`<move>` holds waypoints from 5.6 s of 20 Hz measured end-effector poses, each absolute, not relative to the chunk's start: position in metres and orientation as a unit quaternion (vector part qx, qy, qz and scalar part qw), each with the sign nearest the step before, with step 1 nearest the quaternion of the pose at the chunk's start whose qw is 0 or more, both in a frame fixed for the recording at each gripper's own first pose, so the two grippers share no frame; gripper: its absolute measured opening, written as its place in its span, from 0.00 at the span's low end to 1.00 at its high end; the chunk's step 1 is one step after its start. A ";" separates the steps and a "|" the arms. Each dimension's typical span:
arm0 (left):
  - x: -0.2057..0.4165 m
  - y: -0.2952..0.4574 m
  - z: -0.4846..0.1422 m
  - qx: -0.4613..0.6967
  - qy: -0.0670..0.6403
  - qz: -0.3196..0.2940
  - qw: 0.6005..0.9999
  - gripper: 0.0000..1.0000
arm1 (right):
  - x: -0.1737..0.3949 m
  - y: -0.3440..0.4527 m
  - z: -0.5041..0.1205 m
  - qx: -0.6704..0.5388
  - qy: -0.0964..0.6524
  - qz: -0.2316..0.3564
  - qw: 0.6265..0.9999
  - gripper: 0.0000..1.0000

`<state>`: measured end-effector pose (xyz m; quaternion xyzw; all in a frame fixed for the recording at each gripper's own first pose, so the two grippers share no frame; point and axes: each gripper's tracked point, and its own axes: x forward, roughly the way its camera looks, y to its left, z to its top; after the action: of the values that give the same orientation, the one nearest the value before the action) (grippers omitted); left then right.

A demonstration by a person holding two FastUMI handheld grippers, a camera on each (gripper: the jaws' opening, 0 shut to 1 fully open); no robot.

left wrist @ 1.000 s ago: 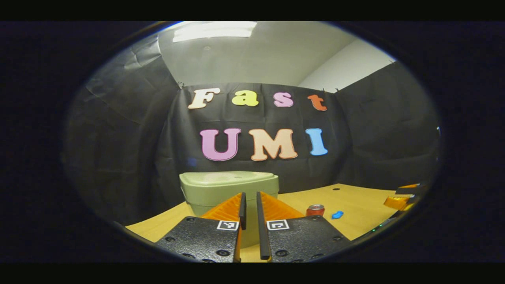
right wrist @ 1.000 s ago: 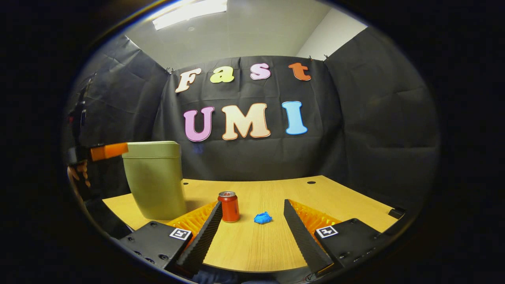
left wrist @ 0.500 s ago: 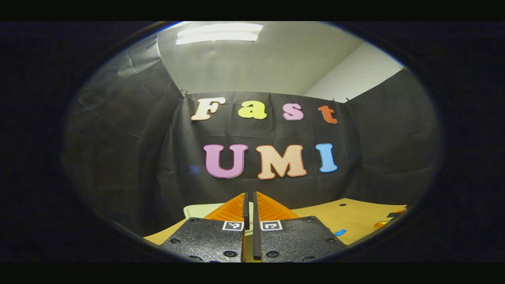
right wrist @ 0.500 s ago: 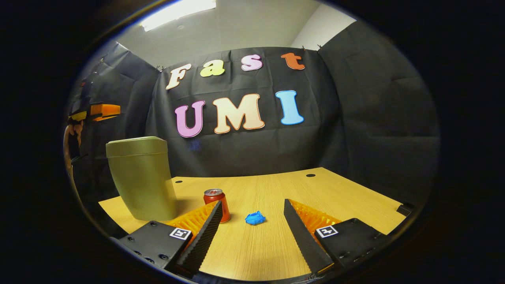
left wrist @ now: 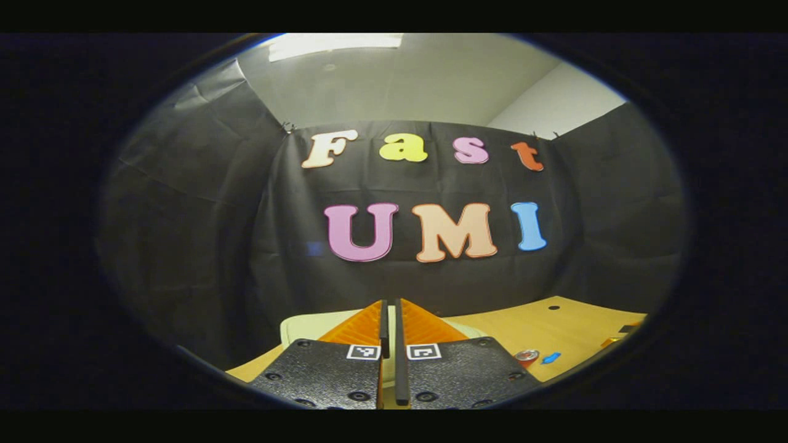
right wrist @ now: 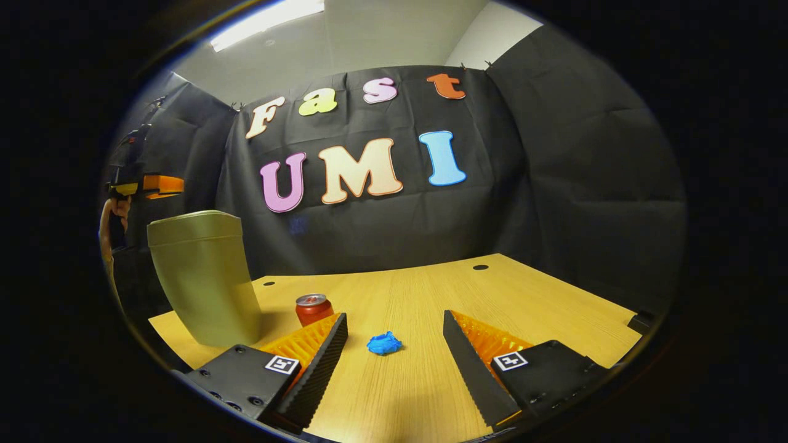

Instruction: Press the lid of the desktop garbage bin to open it, pick up the crumpled paper on the desktop and throw it into the bin, then pick up the pop can on the desktop and drop it into the bin, and finally close the garbage bin lid.

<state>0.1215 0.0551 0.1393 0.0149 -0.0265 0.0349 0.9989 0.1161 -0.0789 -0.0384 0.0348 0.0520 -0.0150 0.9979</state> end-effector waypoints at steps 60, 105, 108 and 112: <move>0.027 -0.106 0.016 0.002 -0.021 -0.253 0.967 0.01 | 0.148 -0.080 -0.042 -0.010 0.118 -0.015 0.993 0.97; 0.039 -0.097 -0.069 0.020 0.065 -0.253 0.965 0.94 | 0.252 -0.026 -0.027 -0.075 0.257 0.039 0.963 0.18; 0.042 -0.094 -0.077 0.015 0.082 -0.240 0.967 0.94 | 0.256 0.003 0.019 -0.084 0.213 0.058 0.972 0.21; 0.042 -0.091 -0.082 0.013 0.096 -0.232 0.968 0.94 | 0.262 0.060 0.082 -0.113 0.152 0.095 0.977 0.21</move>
<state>0.0425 -0.0906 -0.0824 0.0128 0.0963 -0.2320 0.9678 0.2617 0.0603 0.0823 -0.1133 0.1525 0.0946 0.9772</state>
